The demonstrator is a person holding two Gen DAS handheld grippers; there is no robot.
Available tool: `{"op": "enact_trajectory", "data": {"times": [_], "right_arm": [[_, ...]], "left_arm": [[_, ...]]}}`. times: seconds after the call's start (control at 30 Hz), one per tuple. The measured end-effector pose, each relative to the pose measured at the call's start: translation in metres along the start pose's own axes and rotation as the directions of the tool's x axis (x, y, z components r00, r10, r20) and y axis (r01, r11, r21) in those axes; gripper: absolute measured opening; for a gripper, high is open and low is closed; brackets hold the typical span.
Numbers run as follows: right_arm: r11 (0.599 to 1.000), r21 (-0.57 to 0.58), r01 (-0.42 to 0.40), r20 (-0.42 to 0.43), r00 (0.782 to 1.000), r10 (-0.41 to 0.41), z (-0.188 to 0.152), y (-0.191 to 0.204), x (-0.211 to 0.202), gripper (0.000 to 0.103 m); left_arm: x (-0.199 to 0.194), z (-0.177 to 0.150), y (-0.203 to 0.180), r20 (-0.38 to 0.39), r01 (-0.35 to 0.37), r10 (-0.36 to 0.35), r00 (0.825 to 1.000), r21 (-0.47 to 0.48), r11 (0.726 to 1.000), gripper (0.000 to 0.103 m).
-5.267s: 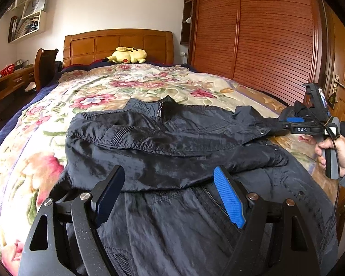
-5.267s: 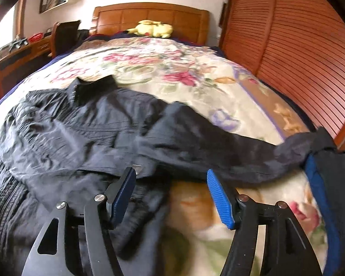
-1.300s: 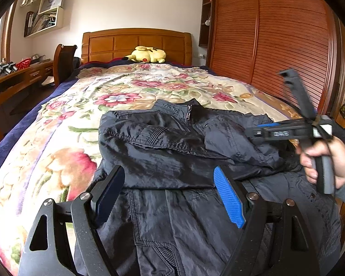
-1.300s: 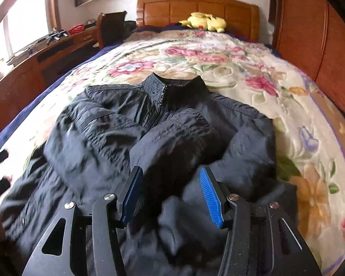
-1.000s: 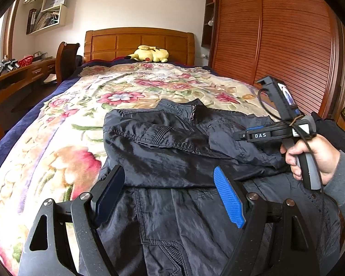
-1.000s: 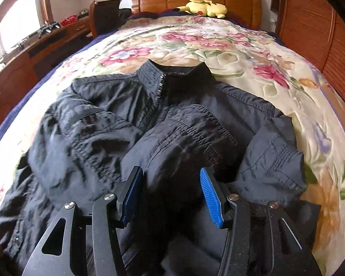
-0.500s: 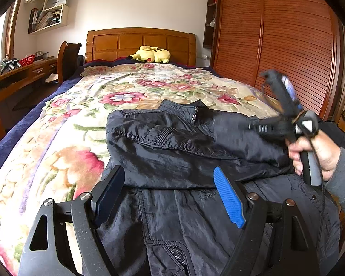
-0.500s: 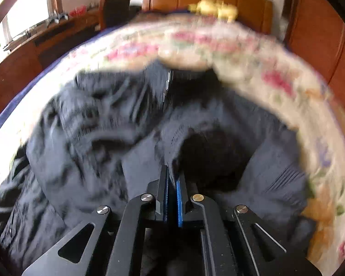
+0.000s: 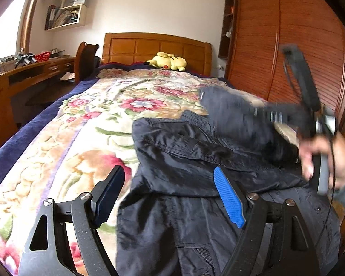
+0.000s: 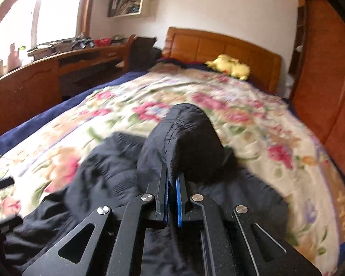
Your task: Fold large clothes
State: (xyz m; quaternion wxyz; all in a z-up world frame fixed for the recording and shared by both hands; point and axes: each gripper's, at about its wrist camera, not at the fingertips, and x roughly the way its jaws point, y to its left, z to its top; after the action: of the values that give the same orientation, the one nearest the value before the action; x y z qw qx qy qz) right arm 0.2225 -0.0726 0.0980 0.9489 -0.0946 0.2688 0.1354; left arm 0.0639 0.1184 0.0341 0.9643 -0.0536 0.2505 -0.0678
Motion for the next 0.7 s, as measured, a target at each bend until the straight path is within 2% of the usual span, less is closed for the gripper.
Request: {"op": "enact_trajectory", "data": {"times": [0.2, 0.53, 0.63, 0.7], "right_arm": [[0.997, -0.022, -0.077, -0.108, 0.991, 0.074, -0.044, 0.028, 0.021, 0.005], [0.986, 0.004, -0.166, -0.160, 0.973, 0.165, -0.090, 0.031, 0.007, 0.005], [0.986, -0.016, -0.167, -0.181, 0.970, 0.161, -0.104, 0.031, -0.011, 0.005], [0.991, -0.038, -0.130, -0.192, 0.974, 0.120, -0.106, 0.030, -0.016, 0.006]], "left_arm": [[-0.008, 0.003, 0.013, 0.022, -0.006, 0.006, 1.000, -0.023, 1.000, 0.081], [-0.007, 0.003, 0.015, 0.032, -0.001, 0.001, 0.999, -0.022, 1.000, 0.081], [-0.009, 0.003, 0.014, 0.040, -0.006, 0.006, 0.999, -0.018, 1.000, 0.081], [-0.010, 0.003, 0.014, 0.042, -0.005, 0.006, 0.999, -0.018, 1.000, 0.081]]}}
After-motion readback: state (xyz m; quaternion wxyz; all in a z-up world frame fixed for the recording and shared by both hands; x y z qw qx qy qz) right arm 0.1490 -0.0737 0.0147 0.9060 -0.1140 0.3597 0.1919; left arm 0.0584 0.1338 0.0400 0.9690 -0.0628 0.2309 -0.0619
